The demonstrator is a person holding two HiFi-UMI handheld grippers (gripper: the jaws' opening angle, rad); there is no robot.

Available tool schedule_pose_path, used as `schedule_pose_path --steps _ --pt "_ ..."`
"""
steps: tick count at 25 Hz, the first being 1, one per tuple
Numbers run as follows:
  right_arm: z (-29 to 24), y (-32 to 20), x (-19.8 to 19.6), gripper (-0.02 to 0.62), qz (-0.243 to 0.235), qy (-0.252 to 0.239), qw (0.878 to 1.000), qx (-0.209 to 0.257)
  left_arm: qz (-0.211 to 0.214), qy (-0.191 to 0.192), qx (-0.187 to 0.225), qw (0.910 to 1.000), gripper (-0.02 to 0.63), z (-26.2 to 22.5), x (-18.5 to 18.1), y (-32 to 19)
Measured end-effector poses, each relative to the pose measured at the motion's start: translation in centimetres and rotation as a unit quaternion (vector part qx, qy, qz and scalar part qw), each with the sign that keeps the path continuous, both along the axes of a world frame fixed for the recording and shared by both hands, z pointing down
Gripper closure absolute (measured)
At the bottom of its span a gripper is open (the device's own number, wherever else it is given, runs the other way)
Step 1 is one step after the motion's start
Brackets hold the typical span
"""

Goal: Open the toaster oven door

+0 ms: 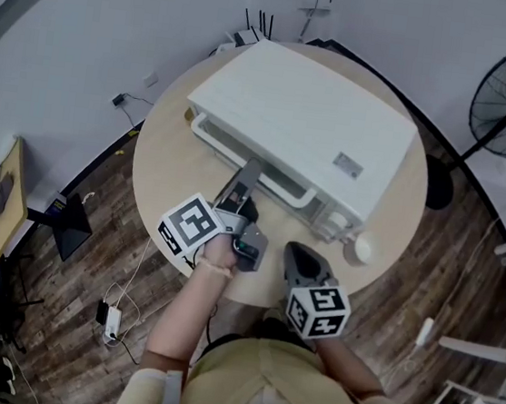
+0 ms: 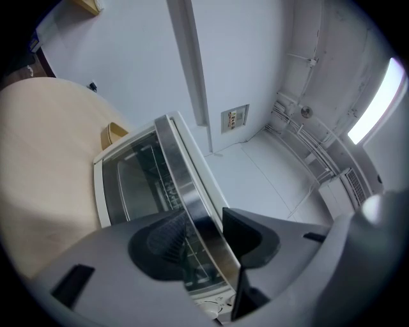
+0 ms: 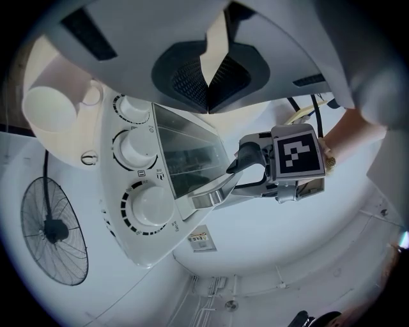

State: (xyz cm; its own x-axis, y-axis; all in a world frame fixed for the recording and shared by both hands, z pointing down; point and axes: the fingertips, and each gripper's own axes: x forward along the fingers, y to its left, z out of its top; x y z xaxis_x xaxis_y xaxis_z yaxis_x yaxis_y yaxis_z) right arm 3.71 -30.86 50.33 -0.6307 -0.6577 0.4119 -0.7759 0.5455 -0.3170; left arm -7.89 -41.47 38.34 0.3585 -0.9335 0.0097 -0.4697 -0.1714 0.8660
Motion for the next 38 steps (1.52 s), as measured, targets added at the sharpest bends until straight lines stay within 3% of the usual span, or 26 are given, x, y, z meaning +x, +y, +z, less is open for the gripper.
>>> schedule_pose_path --steps 6,10,14,26,38 --pt "0.0 -0.1 0.0 0.592 0.003 -0.002 1.0 0.0 0.006 0.011 -0.006 0.9999 0.446 0.1 0.1 0.0" --pt "0.0 0.2 -0.2 0.592 0.005 -0.001 1.0 0.003 0.009 0.04 -0.01 0.9991 0.446 0.3 0.3 0.4" --pt "0.1 0.9 -0.2 0.592 0.015 0.004 1.0 0.004 0.015 0.023 -0.005 0.9996 0.446 0.3 -0.1 0.8" --pt "-1.2 2.8 0.8 0.592 0.09 0.02 0.995 0.021 0.049 0.045 -0.017 0.9976 0.446 1.5 -0.4 2.3" --pt "-0.9 6.8 0.2 0.592 0.128 0.032 0.991 0.018 0.071 0.047 -0.033 0.9959 0.451 3.4 -1.6 5.3"
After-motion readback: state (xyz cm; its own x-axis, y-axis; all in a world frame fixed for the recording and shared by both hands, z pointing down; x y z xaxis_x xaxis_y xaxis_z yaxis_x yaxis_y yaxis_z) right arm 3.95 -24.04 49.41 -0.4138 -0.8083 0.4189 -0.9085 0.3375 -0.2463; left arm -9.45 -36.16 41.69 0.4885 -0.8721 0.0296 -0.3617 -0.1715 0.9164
